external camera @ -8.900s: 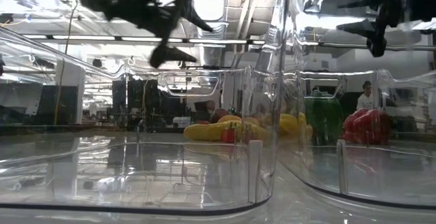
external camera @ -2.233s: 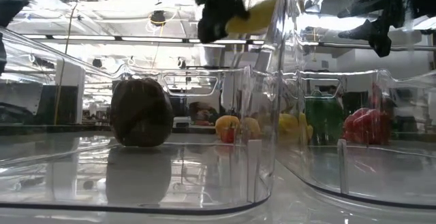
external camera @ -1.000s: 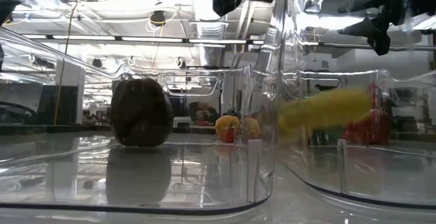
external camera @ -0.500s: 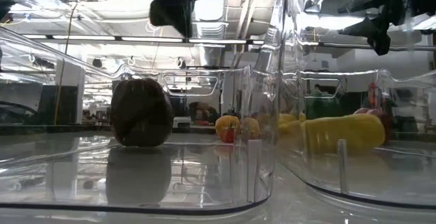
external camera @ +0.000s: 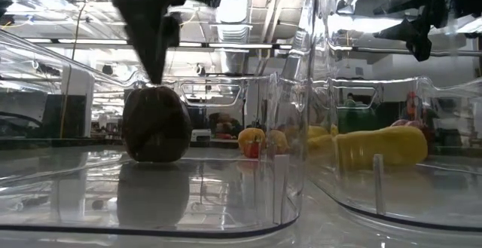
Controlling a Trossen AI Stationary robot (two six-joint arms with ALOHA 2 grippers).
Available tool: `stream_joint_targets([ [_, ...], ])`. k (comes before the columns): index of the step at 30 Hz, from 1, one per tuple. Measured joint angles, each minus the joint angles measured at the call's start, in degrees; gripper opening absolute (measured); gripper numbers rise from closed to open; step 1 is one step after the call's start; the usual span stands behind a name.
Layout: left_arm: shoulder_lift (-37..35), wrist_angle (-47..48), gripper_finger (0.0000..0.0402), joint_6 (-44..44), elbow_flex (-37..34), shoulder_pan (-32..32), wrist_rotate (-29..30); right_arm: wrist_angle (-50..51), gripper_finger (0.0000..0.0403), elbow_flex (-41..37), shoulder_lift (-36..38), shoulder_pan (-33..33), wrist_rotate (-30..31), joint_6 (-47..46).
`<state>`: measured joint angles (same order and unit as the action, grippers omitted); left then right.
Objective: Sort produce into baskets
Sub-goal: Put the top lemon into the left transparent bin
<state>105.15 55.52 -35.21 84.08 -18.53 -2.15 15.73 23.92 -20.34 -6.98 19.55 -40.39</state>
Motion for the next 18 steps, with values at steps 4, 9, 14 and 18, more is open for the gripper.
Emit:
stream_joint_targets([
  [4, -0.1, -1.3, 0.0235, -1.5, -1.1, -0.2, -0.8, -0.1, 0.0221, 0.0, 0.0, 0.0, 0.0, -0.1],
  [9, -0.1, -6.8, 0.0235, 0.1, -1.1, -0.3, -9.4, -0.2, 0.0221, 0.0, 0.0, 0.0, 0.0, -0.1],
  [14, -0.1, -12.0, 0.0235, 2.4, 0.2, -0.5, -14.4, -0.3, 0.0221, 0.0, 0.0, 0.0, 0.0, -0.1],
  [18, -0.1, -13.0, 0.0235, 3.0, 1.7, -0.3, -13.6, -0.3, 0.0221, 0.0, 0.0, 0.0, 0.0, -0.1],
])
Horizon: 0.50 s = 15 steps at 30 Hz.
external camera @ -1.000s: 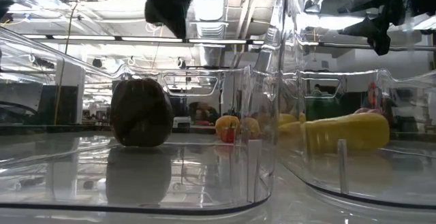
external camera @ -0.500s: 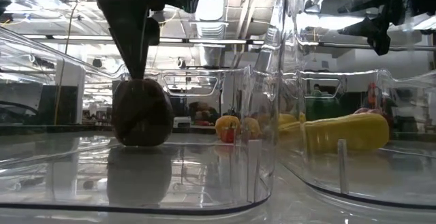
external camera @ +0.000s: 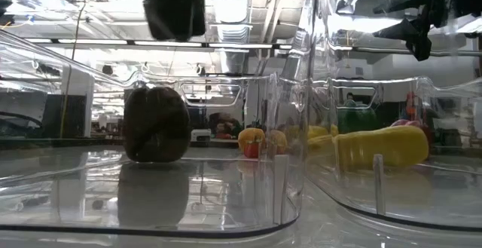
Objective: Sort produce into baskets
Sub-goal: Put the top lemon into the left transparent bin
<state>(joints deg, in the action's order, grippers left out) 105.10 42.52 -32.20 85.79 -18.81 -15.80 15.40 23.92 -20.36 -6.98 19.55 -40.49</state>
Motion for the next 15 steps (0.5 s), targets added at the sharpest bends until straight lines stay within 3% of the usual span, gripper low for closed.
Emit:
stream_joint_targets([
  [15, 0.0, 0.5, 0.0235, 1.0, 2.6, 7.3, 2.8, 0.0, 0.0221, 0.0, 0.0, 0.0, 0.0, 0.0],
])
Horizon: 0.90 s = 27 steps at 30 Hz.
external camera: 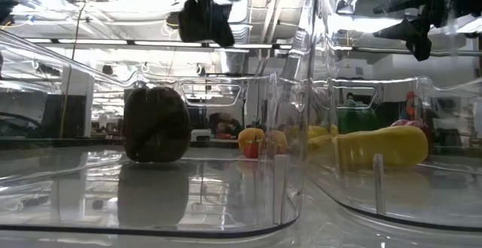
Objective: Sort produce into baskets
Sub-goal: Put the top lemon into the left transparent bin
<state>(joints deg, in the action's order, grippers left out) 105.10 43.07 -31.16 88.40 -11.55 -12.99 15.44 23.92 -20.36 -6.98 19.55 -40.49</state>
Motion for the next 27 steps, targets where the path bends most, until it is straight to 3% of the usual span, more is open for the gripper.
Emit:
stream_joint_targets([
  [8, 0.0, -6.0, 0.0235, 1.5, 0.0, 7.2, -6.7, 0.4, 0.0221, 0.0, 0.0, 0.0, 0.0, 0.0],
  [12, 0.0, -9.2, 0.0235, 2.7, 0.0, 10.4, -6.7, 0.6, 0.0221, 0.0, 0.0, 0.0, 0.3, 0.0],
  [19, 0.0, -9.5, 0.0235, 5.9, -0.4, 17.6, 5.7, 0.9, 0.0221, 0.0, 0.0, 1.1, 1.9, 0.4],
  [27, 0.9, -12.2, 0.0254, 15.6, -0.4, 22.3, 20.3, 0.8, 0.0222, 0.0, 0.0, 3.5, 2.0, 3.7],
])
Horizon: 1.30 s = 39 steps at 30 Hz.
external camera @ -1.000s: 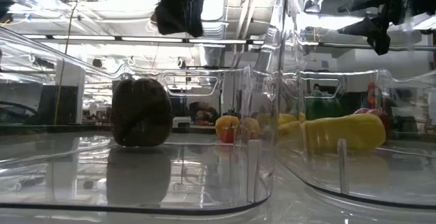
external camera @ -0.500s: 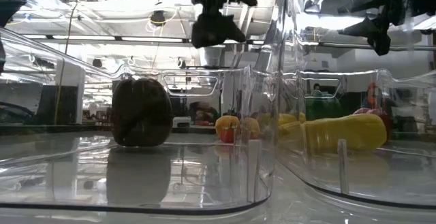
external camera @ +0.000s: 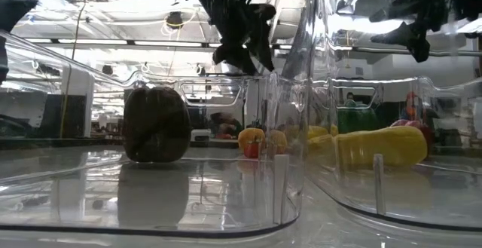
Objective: Sort produce into baskets
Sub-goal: Put the top lemon into the left transparent bin
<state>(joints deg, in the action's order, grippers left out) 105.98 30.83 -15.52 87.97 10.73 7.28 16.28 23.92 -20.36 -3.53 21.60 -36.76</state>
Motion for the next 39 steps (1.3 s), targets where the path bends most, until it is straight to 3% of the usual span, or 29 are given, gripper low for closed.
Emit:
stream_joint_targets([
  [7, 7.3, -1.9, 0.0301, -0.1, -0.1, 2.8, -5.5, 0.0, 0.0252, 0.0, -0.2, 0.1, -0.4, 1.3],
  [13, 10.4, 0.6, 0.031, 1.2, -0.1, 3.4, -2.8, 0.0, 0.0266, 0.0, -0.3, -0.2, -0.5, 1.3],
  [19, 13.8, 0.6, 0.0308, 3.8, -0.1, 3.4, -3.7, 0.0, 0.0266, 0.0, -0.6, -0.1, -0.4, 1.3],
  [23, 14.3, 2.1, 0.0284, 3.7, -0.1, 3.4, -4.9, 0.1, 0.0266, 0.0, -0.8, -0.1, -0.5, 1.3],
  [30, 14.1, 4.2, 0.0191, 3.1, 0.0, 4.0, -5.9, -0.1, 0.0266, 0.0, -1.5, -0.1, -0.4, 1.3],
  [35, 13.4, 5.3, 0.0186, 0.7, -0.1, 4.2, -8.5, -0.1, 0.0266, 0.0, -1.5, -0.1, -0.4, 1.3],
  [39, 9.0, 6.7, 0.0186, -0.1, -0.2, 4.0, -11.8, 0.0, 0.0266, 0.0, -1.4, -0.1, -0.4, 1.1],
])
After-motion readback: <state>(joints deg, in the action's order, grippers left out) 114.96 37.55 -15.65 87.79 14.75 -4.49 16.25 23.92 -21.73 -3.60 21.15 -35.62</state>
